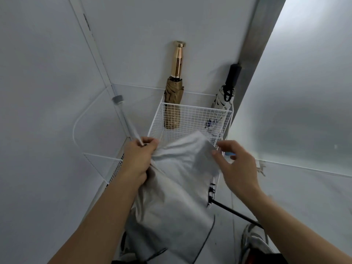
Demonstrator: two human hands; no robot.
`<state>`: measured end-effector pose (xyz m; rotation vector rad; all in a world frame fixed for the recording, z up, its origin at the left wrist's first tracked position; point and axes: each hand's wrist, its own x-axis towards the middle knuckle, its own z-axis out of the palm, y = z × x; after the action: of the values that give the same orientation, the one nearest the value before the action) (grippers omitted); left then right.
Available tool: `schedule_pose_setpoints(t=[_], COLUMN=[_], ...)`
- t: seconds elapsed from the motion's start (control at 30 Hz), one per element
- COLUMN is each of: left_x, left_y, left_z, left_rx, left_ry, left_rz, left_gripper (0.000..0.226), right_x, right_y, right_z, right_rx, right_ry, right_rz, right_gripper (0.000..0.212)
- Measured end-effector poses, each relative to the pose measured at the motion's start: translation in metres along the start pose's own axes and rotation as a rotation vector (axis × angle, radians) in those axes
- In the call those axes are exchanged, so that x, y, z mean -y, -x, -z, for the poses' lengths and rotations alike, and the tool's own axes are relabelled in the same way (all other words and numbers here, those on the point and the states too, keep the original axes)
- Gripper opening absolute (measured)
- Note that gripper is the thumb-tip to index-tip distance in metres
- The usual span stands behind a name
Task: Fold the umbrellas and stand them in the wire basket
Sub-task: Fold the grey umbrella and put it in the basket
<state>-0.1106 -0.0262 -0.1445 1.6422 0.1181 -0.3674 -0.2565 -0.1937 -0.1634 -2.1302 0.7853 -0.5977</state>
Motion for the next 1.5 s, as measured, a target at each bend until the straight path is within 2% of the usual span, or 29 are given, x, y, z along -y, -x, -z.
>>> schedule_pose_setpoints(t=[0.07,0.13,0.2,0.27,0.3,0.33,0.4,0.43,0.47,0.57,0.63,0.7,0.73,0.83,0.87,0.9,0.97,1.03,1.13,1.2,1.23,1.3,1.37,1.43,1.5], left_x=[0.001,0.001,0.001,0.001,0.003,0.004,0.007,0.007,0.007,0.011,0.015,0.018,0.019,0.017,0.016,0.015,0.012,0.011,0.01,0.01,0.01,0.009,0.008,0.008,0.007], left_y=[-0.014,-0.02,-0.023,-0.022,-0.021,-0.021,-0.022,-0.022,-0.023,-0.02,-0.016,-0.015,-0.017,-0.017,-0.015,-0.012,-0.004,0.001,0.004,0.002,0.0,-0.001,0.001,0.004,0.007], left_z=[0.006,0.012,0.014,0.013,0.012,0.011,0.009,0.009,0.008,0.002,-0.003,-0.006,-0.006,-0.008,-0.009,-0.011,-0.015,-0.018,-0.019,-0.017,-0.015,-0.014,-0.015,-0.017,-0.016], left_rx=[-0.208,-0.346,-0.426,-0.458,-0.462,-0.463,-0.468,-0.461,-0.444,-0.333,-0.27,-0.257,-0.261,-0.278,-0.274,-0.259,-0.193,-0.1,-0.009,0.002,0.011,0.038,0.061,0.089,0.134], left_ry=[0.098,0.213,0.294,0.351,0.369,0.38,0.378,0.364,0.344,0.21,0.114,0.072,0.071,0.069,0.056,0.04,0.019,-0.013,-0.062,-0.072,-0.085,-0.125,-0.147,-0.123,-0.097], left_rz=[0.087,0.141,0.164,0.186,0.194,0.203,0.206,0.201,0.193,0.152,0.1,0.08,0.084,0.077,0.056,0.031,-0.021,-0.066,-0.1,-0.116,-0.124,-0.137,-0.152,-0.151,-0.129], left_gripper=[0.011,0.017,0.021,0.023,0.023,0.023,0.023,0.022,0.02,0.011,0.007,0.012,0.011,0.002,0.001,0.002,0.013,0.021,0.022,0.018,0.016,0.012,0.013,0.015,0.014], right_x=[0.01,0.018,0.017,0.013,0.013,0.013,0.013,0.012,0.013,0.017,0.014,0.019,0.022,0.027,0.027,0.025,0.024,0.019,0.011,0.011,0.012,0.013,0.015,0.015,0.016], right_y=[0.015,0.033,0.048,0.056,0.058,0.059,0.056,0.05,0.043,0.016,0.007,0.012,0.018,0.034,0.038,0.041,0.039,0.028,0.011,0.008,0.007,0.002,0.002,0.005,0.009], right_z=[0.0,-0.005,-0.015,-0.024,-0.028,-0.03,-0.033,-0.032,-0.027,-0.009,-0.004,-0.002,-0.002,0.002,0.001,-0.002,-0.007,-0.01,-0.004,0.003,0.007,0.012,0.013,0.009,0.005], right_rx=[0.033,0.184,0.364,0.438,0.443,0.416,0.258,0.162,0.127,0.265,0.292,0.259,0.272,0.431,0.466,0.474,0.452,0.456,0.589,0.596,0.544,0.398,0.33,0.387,0.462], right_ry=[-0.021,0.018,0.178,0.355,0.419,0.45,0.387,0.315,0.212,-0.178,-0.238,-0.273,-0.305,-0.224,-0.136,-0.054,-0.012,-0.162,-0.274,-0.341,-0.406,-0.501,-0.556,-0.611,-0.596], right_rz=[0.179,0.411,0.576,0.653,0.661,0.662,0.687,0.639,0.503,-0.097,-0.232,-0.148,-0.069,0.098,0.131,0.14,0.056,-0.124,-0.201,-0.206,-0.221,-0.216,-0.217,-0.234,-0.26], right_gripper=[0.023,0.047,0.081,0.097,0.095,0.083,0.038,0.018,0.011,0.014,0.017,0.016,0.022,0.079,0.093,0.098,0.087,0.068,0.015,0.029,0.035,0.033,0.03,0.02,0.022])
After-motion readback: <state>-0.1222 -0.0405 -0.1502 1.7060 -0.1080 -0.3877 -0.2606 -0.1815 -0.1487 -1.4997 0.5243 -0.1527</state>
